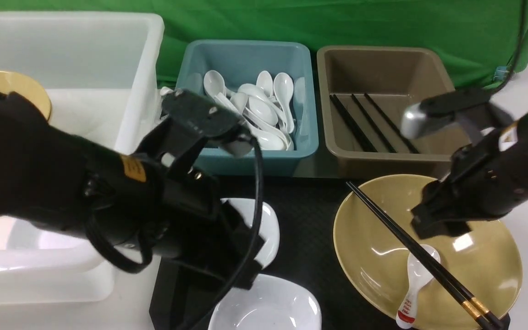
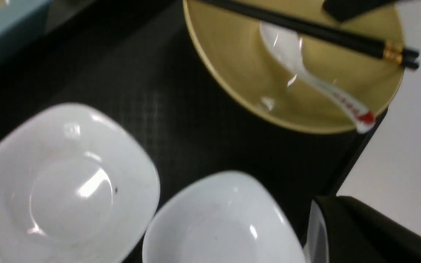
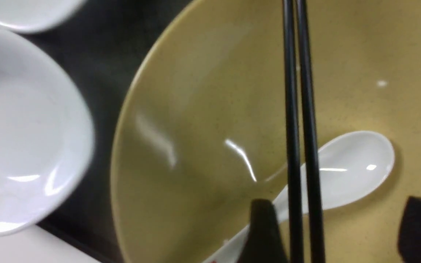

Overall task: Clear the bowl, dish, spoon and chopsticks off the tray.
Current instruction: Use the right arm to grab the chopsticks

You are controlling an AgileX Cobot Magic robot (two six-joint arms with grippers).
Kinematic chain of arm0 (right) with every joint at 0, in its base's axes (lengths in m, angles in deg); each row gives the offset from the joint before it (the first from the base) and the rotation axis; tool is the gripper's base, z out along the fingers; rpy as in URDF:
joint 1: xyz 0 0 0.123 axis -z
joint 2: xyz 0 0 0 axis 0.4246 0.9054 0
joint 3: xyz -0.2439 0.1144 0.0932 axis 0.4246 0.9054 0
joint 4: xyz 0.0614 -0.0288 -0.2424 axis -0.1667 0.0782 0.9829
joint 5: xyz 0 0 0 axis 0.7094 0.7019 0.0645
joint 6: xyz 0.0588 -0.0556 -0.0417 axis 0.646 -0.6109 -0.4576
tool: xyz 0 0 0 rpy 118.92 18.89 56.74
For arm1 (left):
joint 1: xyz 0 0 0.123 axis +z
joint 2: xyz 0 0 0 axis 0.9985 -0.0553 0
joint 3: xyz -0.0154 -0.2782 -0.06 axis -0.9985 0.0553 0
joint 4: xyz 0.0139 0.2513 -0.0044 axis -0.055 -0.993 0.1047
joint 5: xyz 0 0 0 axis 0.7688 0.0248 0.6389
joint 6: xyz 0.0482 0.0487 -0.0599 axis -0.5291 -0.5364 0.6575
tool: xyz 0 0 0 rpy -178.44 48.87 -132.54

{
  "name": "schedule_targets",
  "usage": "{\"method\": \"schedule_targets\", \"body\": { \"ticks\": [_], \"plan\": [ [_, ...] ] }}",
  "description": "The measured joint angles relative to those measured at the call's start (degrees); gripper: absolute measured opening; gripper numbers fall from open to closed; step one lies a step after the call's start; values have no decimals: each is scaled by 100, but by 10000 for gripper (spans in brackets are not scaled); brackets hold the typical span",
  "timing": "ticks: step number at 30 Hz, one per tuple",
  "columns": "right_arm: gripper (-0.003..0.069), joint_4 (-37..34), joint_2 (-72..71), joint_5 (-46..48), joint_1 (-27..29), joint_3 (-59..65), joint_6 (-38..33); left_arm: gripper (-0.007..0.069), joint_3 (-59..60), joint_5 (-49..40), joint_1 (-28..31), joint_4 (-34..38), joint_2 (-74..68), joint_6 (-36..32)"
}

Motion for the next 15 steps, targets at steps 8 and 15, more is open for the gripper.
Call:
{"method": "schedule_targets", "body": {
  "ticks": [8,15],
  "plan": [
    [510,48,797,-313,0,-6,-107,-6,0,387,0,149,0,-184],
    [85,35,901,-232,0,-23,-105,-6,0,387,0,149,0,-203]
  ]
}}
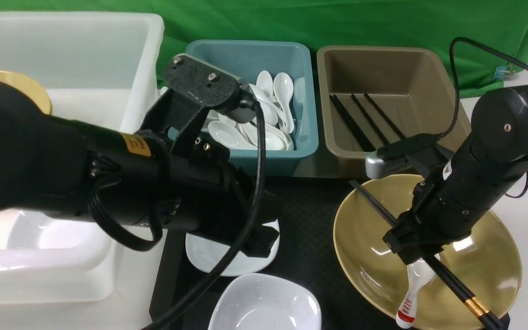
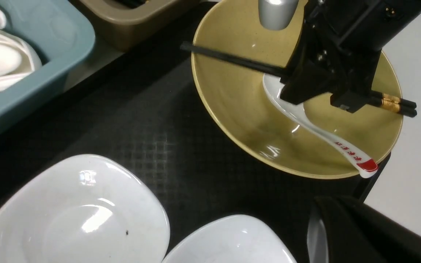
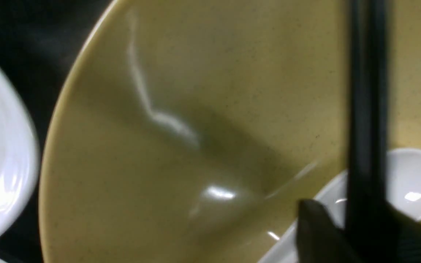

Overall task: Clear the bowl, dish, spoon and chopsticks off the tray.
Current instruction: Use the right arm to grab the chopsticks, then use the right arm to put the chopsticks into the small storage box on the right

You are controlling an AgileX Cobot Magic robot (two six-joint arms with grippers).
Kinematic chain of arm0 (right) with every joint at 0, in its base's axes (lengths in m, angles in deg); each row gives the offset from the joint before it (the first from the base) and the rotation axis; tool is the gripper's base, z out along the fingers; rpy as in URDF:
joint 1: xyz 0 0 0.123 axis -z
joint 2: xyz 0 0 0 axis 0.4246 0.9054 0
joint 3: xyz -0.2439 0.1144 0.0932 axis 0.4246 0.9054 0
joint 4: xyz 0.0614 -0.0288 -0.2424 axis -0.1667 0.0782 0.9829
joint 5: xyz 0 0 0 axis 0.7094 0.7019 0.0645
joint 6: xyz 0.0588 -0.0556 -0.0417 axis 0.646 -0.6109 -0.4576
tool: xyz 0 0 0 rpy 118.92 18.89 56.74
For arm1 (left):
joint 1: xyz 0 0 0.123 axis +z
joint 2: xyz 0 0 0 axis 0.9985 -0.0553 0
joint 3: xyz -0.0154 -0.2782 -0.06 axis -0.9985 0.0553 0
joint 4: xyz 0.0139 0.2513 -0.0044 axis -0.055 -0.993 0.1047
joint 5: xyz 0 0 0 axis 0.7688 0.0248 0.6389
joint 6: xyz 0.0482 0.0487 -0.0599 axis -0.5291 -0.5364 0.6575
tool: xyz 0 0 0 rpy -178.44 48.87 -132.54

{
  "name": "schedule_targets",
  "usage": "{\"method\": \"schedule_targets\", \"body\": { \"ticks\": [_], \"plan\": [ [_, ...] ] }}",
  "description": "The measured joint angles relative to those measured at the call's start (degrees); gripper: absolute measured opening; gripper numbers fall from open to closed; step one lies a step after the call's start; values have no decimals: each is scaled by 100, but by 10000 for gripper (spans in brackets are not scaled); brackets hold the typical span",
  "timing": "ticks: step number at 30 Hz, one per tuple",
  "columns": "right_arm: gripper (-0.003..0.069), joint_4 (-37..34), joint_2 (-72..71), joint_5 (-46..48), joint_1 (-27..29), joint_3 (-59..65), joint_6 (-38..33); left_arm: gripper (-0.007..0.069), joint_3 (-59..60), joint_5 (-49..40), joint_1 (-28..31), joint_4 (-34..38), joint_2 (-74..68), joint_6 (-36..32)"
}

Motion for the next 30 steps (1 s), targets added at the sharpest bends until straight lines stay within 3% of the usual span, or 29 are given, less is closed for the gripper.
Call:
{"method": "schedule_targets", "body": {
  "ticks": [9,15,21,30],
  "plan": [
    [78,-12,-210,241,0,-154,0,-6,0,37,0,13,0,109],
    [78,26,-583,390,45,-1180,49,-6,0,1173,0,65,-17,109],
    [78,64,243,-443,704,-3259,20,-6,-40,3510,0,205,-299,109],
    [78,120,1960,-1818,984,-4363,20,-6,-457,3314,5,119,-879,109]
  ]
}}
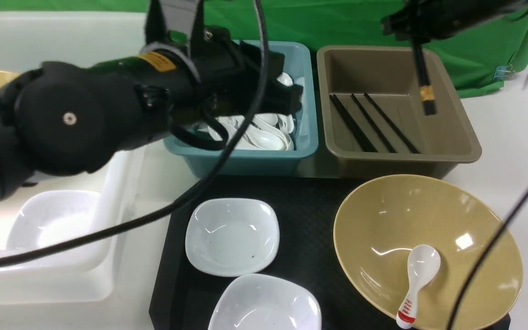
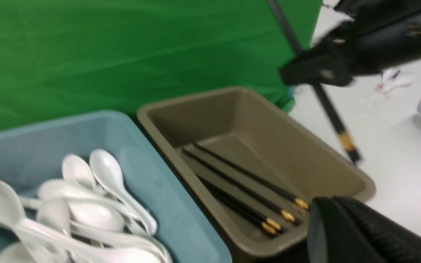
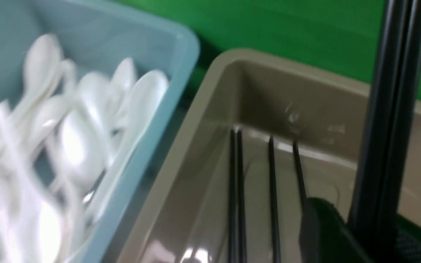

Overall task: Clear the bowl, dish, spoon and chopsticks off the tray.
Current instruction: Use the right arm to put the chopsticks into the small storage box on the right, then use the right arm to grab the soup spoon in the middle

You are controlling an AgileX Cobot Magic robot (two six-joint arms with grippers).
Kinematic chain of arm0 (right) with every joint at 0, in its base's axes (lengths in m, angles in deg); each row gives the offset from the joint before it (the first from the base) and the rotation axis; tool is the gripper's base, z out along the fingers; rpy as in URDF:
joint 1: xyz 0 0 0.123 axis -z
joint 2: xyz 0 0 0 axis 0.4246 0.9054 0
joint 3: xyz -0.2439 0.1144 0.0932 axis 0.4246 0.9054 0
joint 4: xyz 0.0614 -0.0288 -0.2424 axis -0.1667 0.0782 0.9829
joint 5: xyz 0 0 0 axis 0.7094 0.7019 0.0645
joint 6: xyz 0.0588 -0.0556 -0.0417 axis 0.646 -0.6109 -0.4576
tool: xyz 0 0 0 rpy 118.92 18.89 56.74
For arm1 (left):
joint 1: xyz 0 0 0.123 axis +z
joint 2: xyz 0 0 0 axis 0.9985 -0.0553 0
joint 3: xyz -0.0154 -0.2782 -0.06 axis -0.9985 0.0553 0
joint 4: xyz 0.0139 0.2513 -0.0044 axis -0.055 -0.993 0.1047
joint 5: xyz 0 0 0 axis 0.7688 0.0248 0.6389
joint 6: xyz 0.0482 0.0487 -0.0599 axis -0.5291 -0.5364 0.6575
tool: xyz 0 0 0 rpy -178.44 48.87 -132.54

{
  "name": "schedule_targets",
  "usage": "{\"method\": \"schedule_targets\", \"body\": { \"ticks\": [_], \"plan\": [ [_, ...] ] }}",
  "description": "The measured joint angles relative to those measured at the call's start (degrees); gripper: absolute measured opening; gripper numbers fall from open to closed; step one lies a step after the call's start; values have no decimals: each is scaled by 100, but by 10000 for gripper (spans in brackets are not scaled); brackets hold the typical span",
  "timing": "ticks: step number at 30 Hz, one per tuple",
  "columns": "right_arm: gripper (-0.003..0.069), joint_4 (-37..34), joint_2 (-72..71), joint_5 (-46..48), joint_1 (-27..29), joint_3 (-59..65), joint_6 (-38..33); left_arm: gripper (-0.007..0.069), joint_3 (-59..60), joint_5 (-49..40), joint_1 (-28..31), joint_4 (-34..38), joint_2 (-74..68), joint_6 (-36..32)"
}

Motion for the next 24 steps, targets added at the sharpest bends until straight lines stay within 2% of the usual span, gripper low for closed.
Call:
{"method": "schedule_targets", "body": {
  "ticks": [3,7,9,12,14,16,18,20,21,22,24],
  "plan": [
    [78,36,540,-577,0,-14,0,-6,-5,-333,0,-19,-64,0],
    [115,73,895,-632,5,-14,-6,-6,-5,-848,0,-23,-64,0],
    [218,203,955,-440,5,-14,42,-6,-5,-1140,0,-23,-64,7],
    [416,406,869,29,13,-14,160,-6,-27,-1666,0,-23,-64,173],
    [479,562,661,621,13,-14,244,-6,-92,-2075,0,-25,-64,324],
    [442,660,345,1330,13,-14,282,-6,-240,-2482,0,-35,-64,447],
    [301,711,-108,2257,24,-14,215,-6,-458,-3020,0,-35,-66,529],
    [107,711,-603,3069,30,11,225,-6,-683,-3408,0,-68,-66,595],
    [97,711,-711,3167,30,25,231,-6,-704,-3448,0,-77,-66,606],
    [46,591,-1045,3348,30,179,254,-6,-831,-3732,0,-174,-61,629],
    [18,272,-1606,3469,9,609,364,-6,-919,-3979,-5,-356,-55,672]
  ]
}}
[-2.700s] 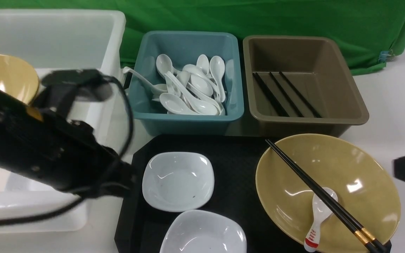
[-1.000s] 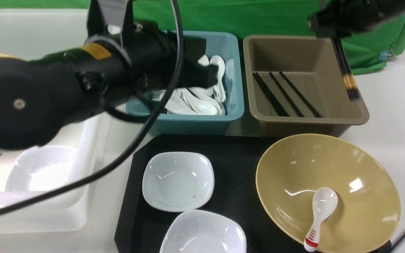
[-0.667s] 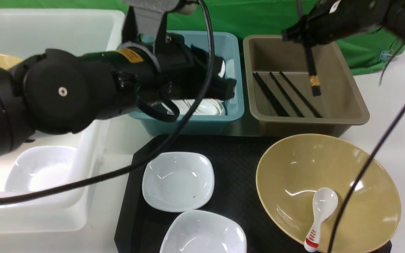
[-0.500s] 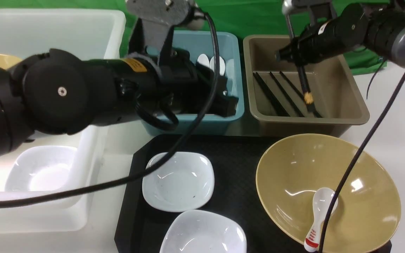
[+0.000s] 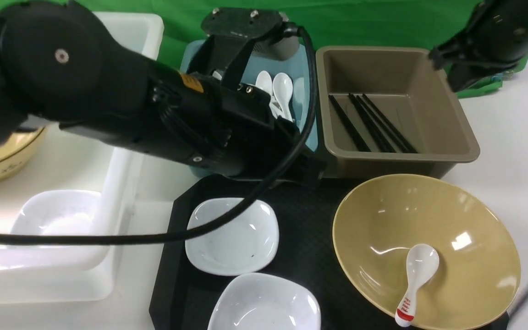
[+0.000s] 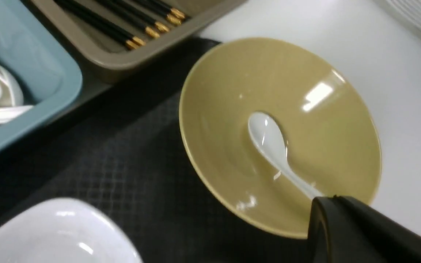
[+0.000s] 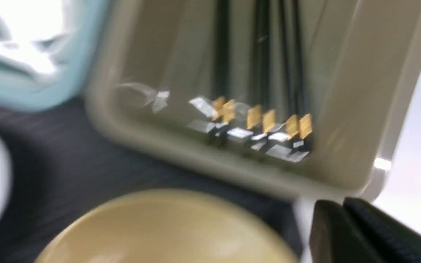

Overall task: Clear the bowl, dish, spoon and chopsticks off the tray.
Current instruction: Use the right arm to grab the soup spoon in the middle

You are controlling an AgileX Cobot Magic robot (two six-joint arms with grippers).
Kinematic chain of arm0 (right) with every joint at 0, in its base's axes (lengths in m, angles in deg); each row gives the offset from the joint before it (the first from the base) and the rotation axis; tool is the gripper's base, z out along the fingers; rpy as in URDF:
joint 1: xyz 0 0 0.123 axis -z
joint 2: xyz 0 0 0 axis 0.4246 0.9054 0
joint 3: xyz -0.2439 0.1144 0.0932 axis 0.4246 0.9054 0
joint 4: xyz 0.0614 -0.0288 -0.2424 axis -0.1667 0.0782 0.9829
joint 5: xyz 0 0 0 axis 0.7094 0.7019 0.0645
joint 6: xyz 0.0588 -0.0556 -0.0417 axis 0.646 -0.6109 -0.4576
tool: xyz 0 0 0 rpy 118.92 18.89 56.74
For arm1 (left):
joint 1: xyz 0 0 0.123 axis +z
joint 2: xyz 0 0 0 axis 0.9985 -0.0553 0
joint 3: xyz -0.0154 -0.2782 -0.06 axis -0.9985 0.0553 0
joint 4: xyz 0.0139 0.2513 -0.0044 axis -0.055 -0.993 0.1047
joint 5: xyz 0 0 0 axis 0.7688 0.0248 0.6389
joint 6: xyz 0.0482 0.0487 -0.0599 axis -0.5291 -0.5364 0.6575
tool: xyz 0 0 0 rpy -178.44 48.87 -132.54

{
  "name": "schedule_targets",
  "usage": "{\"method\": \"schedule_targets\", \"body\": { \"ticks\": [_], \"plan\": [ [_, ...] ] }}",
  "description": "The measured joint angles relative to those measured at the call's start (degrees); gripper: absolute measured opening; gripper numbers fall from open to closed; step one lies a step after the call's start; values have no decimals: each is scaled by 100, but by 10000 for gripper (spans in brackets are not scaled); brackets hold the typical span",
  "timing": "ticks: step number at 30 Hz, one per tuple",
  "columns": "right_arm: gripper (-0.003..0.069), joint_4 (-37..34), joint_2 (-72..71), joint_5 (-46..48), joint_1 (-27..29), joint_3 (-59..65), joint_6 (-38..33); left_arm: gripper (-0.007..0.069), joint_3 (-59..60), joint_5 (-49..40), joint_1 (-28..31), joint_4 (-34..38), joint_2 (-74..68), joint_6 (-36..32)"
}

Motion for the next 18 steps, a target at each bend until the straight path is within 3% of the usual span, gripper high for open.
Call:
{"method": "schedule_targets", "body": {
  "ticks": [2,5,8,9,11,12,13,16,18],
  "plan": [
    [25,-299,-522,55,-109,629,255,-6,-1,-212,0,-203,0,90],
    [109,-463,-1080,0,-434,1594,577,-6,-1,-534,0,-463,-5,117],
    [307,-558,-1339,-414,-876,2666,1098,-6,-1,-653,0,-575,-5,119],
    [407,-574,-1340,-595,-1049,3076,1383,-6,-1,-662,5,-587,-5,119],
    [472,-574,-1306,-723,-1147,3329,1586,-6,-1,-675,5,-601,-5,119],
    [552,-574,-1218,-874,-1248,3647,1886,-6,-1,-688,5,-607,-5,124],
    [582,-574,-1130,-940,-1280,3787,2036,-6,-1,-694,5,-623,-5,124],
    [597,-557,-906,-954,-1292,3968,2325,-6,-1,-694,5,-629,-5,124],
    [566,-551,-707,-1014,-1298,3982,2470,-6,-1,-700,5,-629,-5,124]
  ]
}}
